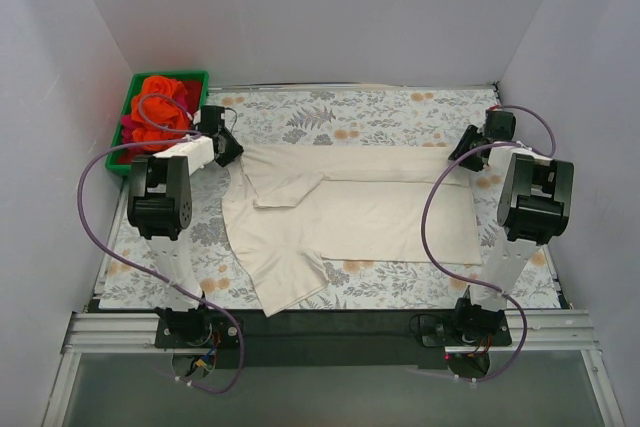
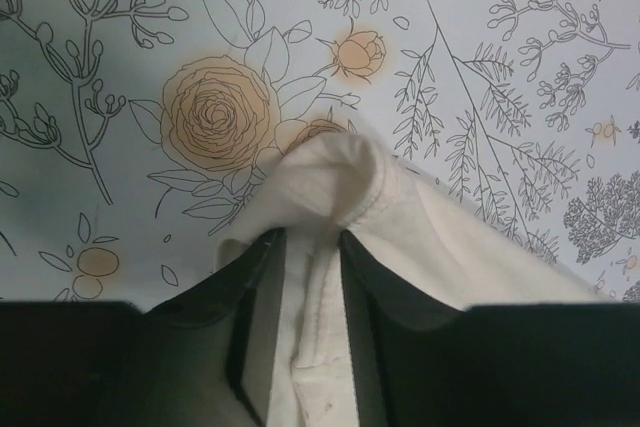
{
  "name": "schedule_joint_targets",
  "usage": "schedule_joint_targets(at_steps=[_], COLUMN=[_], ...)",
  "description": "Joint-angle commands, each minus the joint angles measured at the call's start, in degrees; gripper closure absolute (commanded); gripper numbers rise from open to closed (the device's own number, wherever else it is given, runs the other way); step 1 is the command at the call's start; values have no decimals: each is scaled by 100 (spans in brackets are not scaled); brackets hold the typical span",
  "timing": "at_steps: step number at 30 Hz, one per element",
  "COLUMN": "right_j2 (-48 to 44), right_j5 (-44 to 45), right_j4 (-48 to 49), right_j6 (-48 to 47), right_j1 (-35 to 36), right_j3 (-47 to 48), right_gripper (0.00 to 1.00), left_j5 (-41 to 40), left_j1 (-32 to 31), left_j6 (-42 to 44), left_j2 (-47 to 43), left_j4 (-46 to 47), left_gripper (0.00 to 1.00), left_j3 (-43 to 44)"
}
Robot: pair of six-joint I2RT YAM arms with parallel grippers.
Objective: Fold and stack the t-shirts
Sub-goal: Fold the tshirt
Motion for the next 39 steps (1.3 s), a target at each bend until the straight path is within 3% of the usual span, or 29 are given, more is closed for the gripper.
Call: schedule_joint_targets(at_steps=[1,9,14,18,22,26,31,39], right_j2=[-274,-1478,-1980,-2358,-2718,-3166,-3800,-4248], right_j5=[86,-107,-274,-380,-362,-362,-266,-20], right_j4=[-212,-300,-291,-291,-291,-291,-317,-440], right_j6=[-247,-186,-159,-326,-388,-371,-397,-494], right_j1=[43,729,1739,2512,3057,3155,3155,3155], right_j3=[131,-177,-642,-941,-1389,-1978,-2655,-3007], right_gripper=[59,57,55,47,40,39,39,39], left_j5=[-75,-74,-408,-1022,-1874,-2218,-2219,-2236], left_j1=[127,-407,-1585,-2840,-3555,-4012,-4154,-4154], left_j6=[136,611,1260,2182,2920,3441,3635,3749], left_j2=[-501,-1844,-2698,-2989,-2972,-2639,-2164,-1470], left_j4=[-237,-632,-651,-615,-326,-18,220,316], left_gripper=[67,34,30,28,30,40,59,64], left_j3=[17,-51,-921,-1607,-2038,-2022,-1820,-1503])
